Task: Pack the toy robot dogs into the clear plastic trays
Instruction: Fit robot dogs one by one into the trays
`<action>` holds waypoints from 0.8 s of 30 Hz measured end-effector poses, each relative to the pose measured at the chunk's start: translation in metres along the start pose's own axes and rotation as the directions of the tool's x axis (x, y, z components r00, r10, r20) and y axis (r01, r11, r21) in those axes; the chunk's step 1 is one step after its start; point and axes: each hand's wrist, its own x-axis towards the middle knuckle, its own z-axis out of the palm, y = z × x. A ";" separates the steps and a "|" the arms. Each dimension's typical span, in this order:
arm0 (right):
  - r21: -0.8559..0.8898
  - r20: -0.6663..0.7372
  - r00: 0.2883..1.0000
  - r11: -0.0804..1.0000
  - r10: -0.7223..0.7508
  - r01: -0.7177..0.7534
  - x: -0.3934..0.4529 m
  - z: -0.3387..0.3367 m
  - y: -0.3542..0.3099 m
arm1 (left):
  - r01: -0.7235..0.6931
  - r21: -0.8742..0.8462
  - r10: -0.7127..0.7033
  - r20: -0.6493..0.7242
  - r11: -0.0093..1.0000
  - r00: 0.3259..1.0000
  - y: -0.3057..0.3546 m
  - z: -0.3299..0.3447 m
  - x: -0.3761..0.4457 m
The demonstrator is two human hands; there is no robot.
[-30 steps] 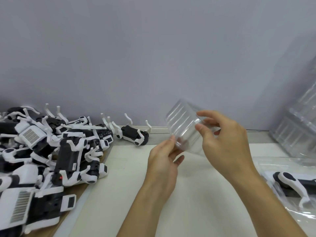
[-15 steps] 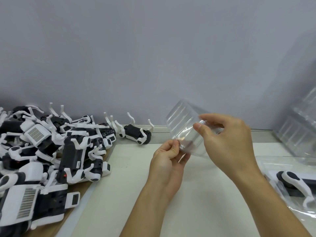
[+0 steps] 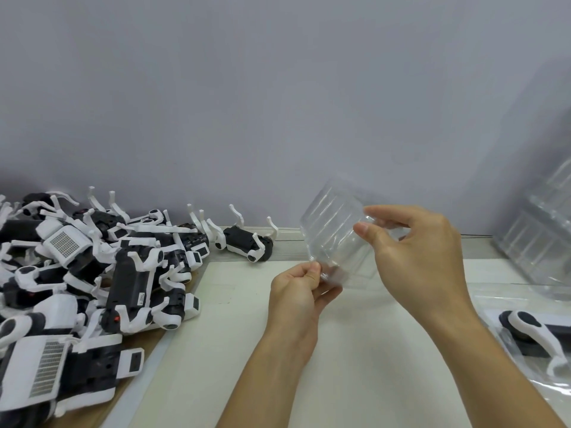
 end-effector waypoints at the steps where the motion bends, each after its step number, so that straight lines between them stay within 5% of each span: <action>1: 0.011 -0.022 1.000 1.000 -0.011 0.011 0.001 -0.002 -0.001 | 0.016 0.009 -0.016 -0.014 1.000 1.000 0.000 -0.001 0.000; 8: 0.118 -0.315 0.944 0.983 -0.095 0.138 0.019 -0.041 -0.007 | 0.082 0.134 -0.058 -0.179 0.988 0.982 -0.002 -0.015 0.008; 13: 0.262 -0.388 0.921 0.954 -0.033 0.145 0.020 -0.057 -0.014 | -0.017 0.613 0.257 -0.306 0.790 0.917 -0.002 -0.025 0.008; 18: 0.460 -0.397 0.911 0.883 0.115 0.089 0.023 -0.064 -0.012 | -0.127 0.638 0.402 -0.305 0.759 0.864 0.002 -0.020 0.006; 21: 0.583 -0.359 0.912 0.811 0.200 0.051 0.029 -0.066 -0.007 | -0.140 0.540 0.281 -0.188 0.830 0.941 -0.001 -0.018 0.010; 24: 0.677 -0.310 0.913 0.736 0.267 0.014 0.035 -0.069 -0.003 | -0.076 0.445 -0.018 0.204 0.892 0.979 -0.003 -0.018 0.008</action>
